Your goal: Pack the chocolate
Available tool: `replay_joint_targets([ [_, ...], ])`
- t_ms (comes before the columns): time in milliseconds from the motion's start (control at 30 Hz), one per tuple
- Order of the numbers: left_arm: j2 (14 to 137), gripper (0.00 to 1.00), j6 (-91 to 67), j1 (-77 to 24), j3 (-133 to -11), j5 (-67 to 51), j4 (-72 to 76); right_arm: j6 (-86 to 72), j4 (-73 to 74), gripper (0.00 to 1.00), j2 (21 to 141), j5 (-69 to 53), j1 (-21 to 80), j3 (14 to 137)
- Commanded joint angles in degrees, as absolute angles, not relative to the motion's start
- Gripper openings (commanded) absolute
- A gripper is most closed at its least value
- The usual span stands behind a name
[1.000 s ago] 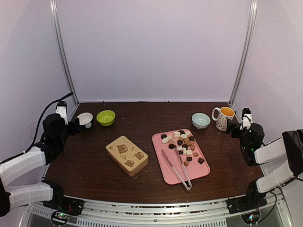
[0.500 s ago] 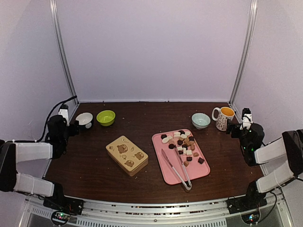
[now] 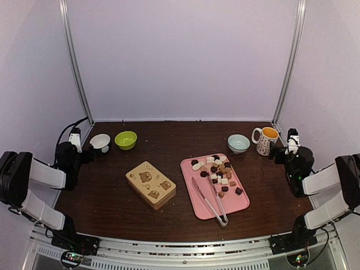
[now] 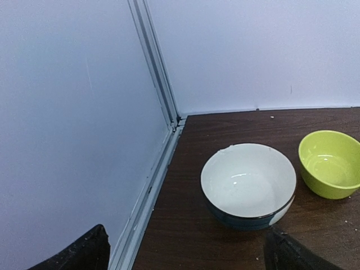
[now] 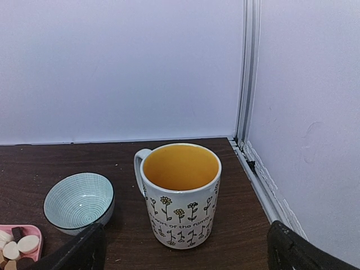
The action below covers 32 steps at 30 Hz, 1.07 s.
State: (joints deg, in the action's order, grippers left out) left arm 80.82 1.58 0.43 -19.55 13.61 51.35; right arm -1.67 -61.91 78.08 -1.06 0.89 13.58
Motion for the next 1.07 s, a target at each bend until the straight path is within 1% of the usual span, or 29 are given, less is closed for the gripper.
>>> replay_joint_targets([
  [0,81.65,0.98,2.78,0.96,-18.42,7.66,59.25,-1.58,-62.45,1.0,77.96,-0.88,1.05,14.39],
  [267,81.68,0.98,1.23,1.14,-18.59,11.14,58.83,-1.58,-62.4,1.0,77.96,-0.94,1.06,14.35],
  [1033,81.73,0.98,1.23,1.14,-18.64,11.07,58.75,-1.58,-62.41,1.0,77.96,-0.88,1.05,14.39],
])
